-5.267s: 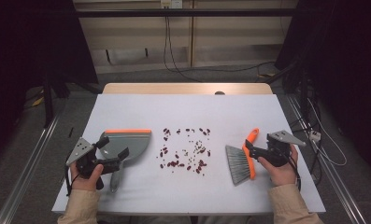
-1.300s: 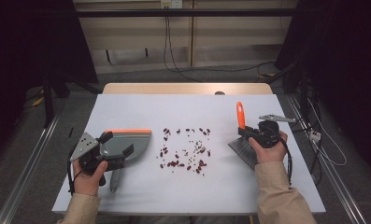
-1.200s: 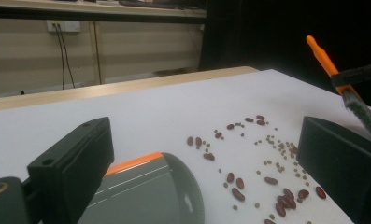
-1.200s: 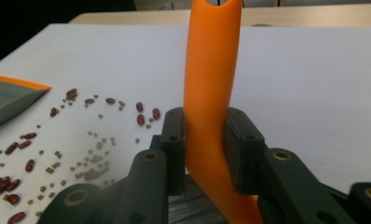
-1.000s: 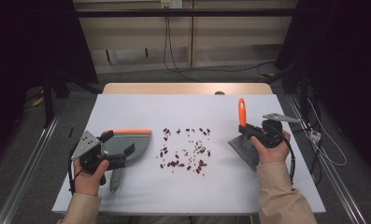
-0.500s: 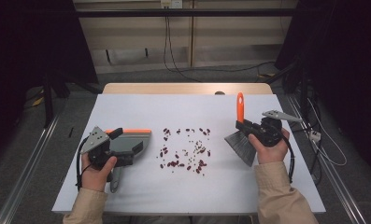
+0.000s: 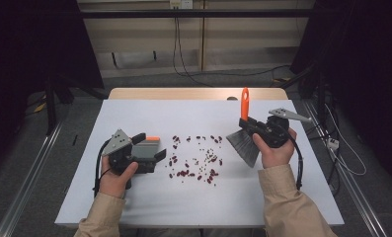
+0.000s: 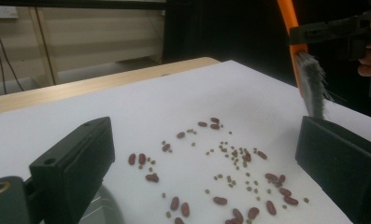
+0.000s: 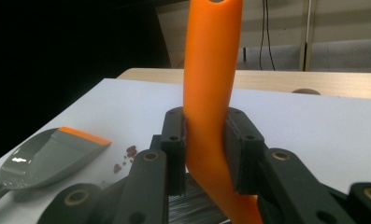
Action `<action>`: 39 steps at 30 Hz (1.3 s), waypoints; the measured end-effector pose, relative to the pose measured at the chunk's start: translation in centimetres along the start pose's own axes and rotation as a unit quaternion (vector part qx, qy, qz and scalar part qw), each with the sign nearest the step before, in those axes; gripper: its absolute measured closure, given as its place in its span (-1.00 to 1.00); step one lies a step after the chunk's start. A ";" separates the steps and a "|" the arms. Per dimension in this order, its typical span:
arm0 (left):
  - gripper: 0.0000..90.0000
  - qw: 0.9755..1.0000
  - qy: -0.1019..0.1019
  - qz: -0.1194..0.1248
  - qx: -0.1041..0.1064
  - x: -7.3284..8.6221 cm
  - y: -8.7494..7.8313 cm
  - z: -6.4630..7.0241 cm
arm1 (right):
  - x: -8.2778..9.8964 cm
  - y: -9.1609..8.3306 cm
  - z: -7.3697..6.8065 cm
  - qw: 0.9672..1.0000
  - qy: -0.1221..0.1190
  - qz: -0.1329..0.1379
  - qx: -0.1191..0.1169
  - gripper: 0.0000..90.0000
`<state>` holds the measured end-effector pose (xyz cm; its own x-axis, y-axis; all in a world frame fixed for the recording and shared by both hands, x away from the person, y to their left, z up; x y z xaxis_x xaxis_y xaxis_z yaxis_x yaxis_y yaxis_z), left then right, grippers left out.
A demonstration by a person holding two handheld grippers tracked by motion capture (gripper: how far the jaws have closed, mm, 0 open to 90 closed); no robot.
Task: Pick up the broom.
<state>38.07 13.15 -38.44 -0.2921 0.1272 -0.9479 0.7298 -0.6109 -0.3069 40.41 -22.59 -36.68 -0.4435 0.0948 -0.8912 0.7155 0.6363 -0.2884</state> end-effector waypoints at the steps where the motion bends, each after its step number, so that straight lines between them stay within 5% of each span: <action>1: -0.90 1.000 0.000 0.000 0.002 -0.1 0.2 0.2 | -0.1 0.2 -0.2 1.000 -0.002 -0.001 -0.001 0.60; 25: -0.90 0.998 0.024 -0.012 0.062 -0.9 4.3 4.8 | -1.5 4.2 -4.8 0.999 -0.022 0.014 -0.035 0.60; 34: -0.83 0.997 0.009 -0.024 0.069 -0.8 5.5 5.7 | -1.4 6.5 -7.1 0.998 -0.031 0.014 -0.054 0.60; 39: -0.63 0.997 -0.007 -0.030 0.067 -0.9 6.0 5.6 | -1.0 7.3 -7.8 0.997 -0.038 0.008 -0.062 0.60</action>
<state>39.25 5.00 -38.96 -0.3408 0.1563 -0.9271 0.6218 -0.7021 -0.3470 41.87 -12.02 -35.15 -0.3865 0.0495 -0.9210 0.6481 0.7251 -0.2330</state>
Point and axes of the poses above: each handheld gripper's, and its own axes: y roughly forward along the jaws, x roughly out of its underside, z roughly to its right, the point moved 4 cm from there along y, roughly forward along the jaws, and after that the axes turned 11 degrees about -x, right-handed, at the moved point
